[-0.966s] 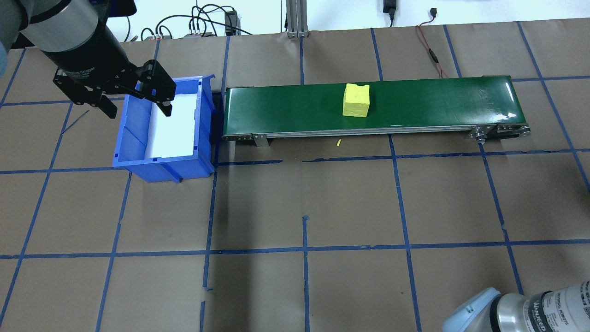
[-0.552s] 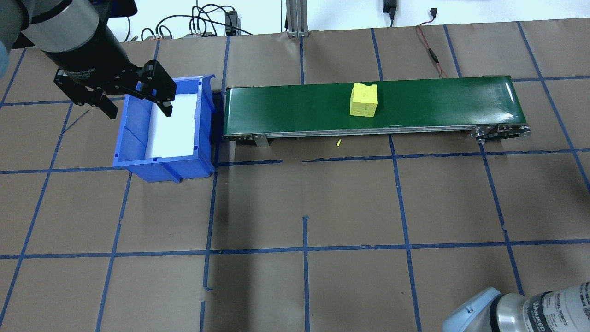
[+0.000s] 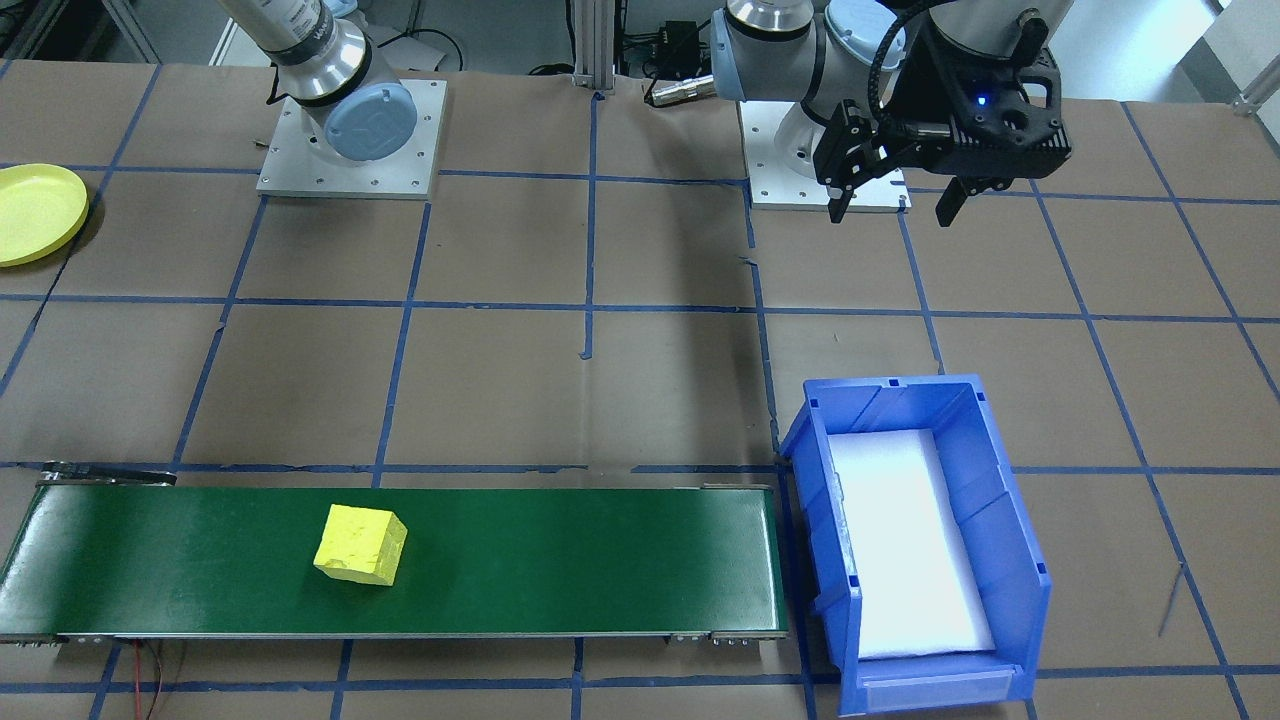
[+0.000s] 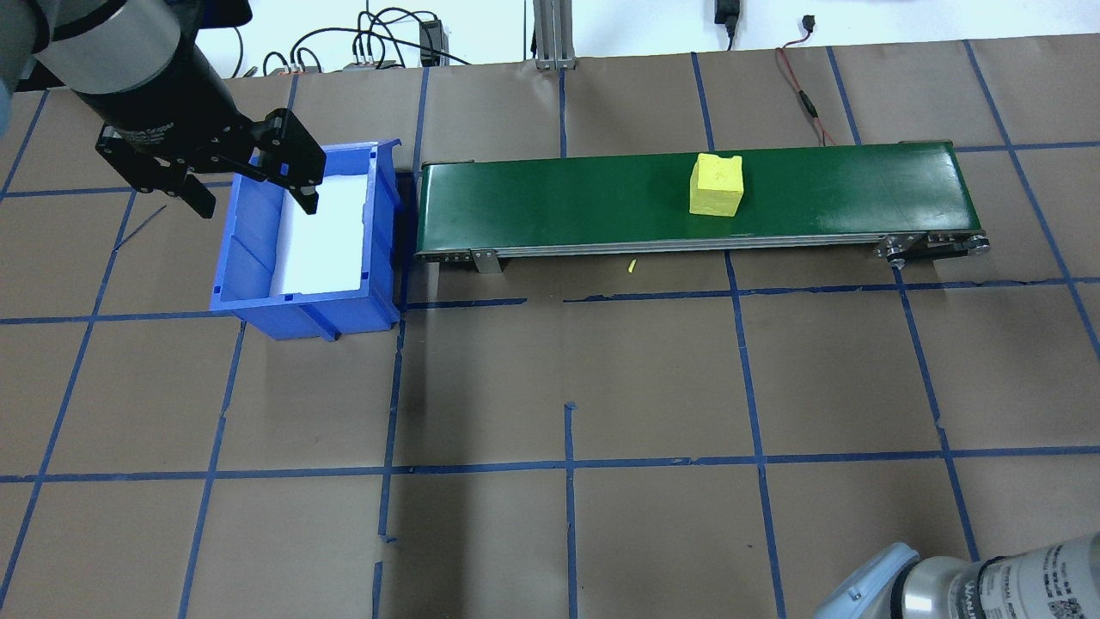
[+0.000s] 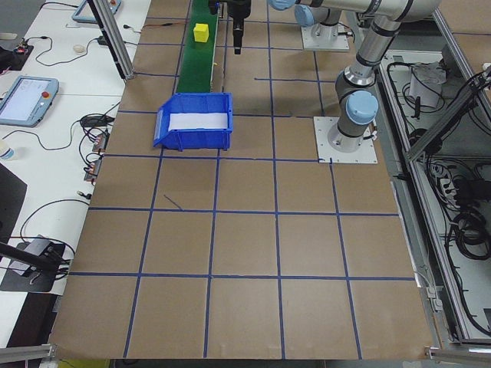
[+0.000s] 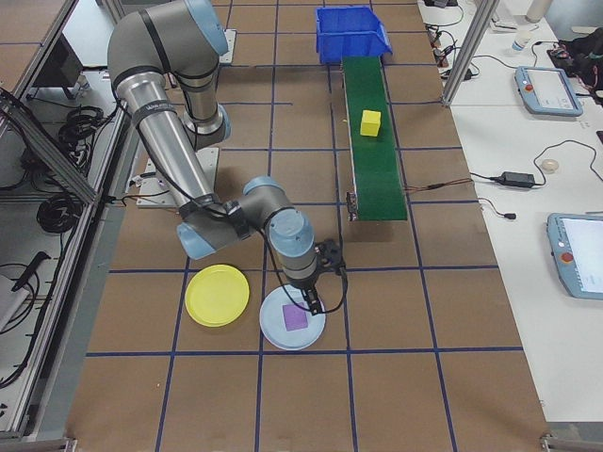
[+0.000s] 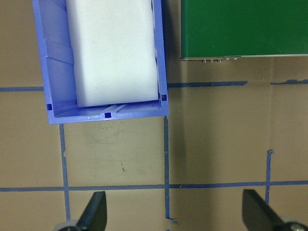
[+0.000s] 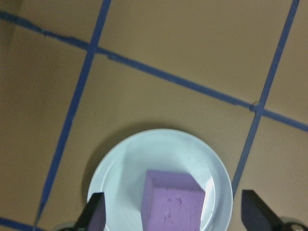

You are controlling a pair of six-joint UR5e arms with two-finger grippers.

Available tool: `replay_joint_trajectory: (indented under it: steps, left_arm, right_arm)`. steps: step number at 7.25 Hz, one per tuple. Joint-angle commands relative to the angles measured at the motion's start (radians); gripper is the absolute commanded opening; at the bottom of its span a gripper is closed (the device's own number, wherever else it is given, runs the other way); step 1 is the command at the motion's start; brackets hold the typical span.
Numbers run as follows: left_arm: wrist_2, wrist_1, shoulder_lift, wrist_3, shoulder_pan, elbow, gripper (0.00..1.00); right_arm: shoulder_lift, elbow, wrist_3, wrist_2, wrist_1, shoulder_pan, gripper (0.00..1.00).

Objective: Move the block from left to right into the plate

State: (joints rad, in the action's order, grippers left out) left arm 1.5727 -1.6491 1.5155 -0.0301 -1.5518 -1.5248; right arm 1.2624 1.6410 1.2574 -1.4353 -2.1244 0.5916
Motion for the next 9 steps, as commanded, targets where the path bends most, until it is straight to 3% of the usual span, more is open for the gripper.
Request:
replay_joint_trajectory:
  steps: [1,2,3,5,7,8,9]
  left_arm:
    - [-0.005,0.0,0.0,-0.001,0.001,-0.002,1.0]
    - [-0.003,0.0,0.0,-0.001,0.001,0.0,1.0]
    - [-0.003,0.0,0.0,-0.001,0.001,0.0,1.0]
    - [-0.003,0.0,0.0,-0.001,0.001,0.0,1.0]
    - [-0.002,0.0,0.0,-0.001,-0.001,-0.003,1.0]
    - [-0.005,0.0,0.0,0.001,0.001,-0.002,1.0]
    - [-0.005,0.002,0.0,0.001,0.001,0.0,1.0]
  right_arm:
    - [0.051,-0.026,-0.425,0.036,0.0,0.185,1.0]
    - [0.066,-0.045,-0.587,0.039,0.011,0.265,1.0]
    - [0.072,-0.056,-0.778,0.105,0.017,0.371,1.0]
    - [0.074,-0.079,-1.058,0.119,0.014,0.52,1.0]
    - [0.069,-0.079,-1.153,0.124,0.012,0.568,1.0]
    - [0.069,-0.076,-1.162,0.168,0.012,0.568,1.0]
    - [0.068,-0.075,-1.162,0.171,0.011,0.568,1.0]
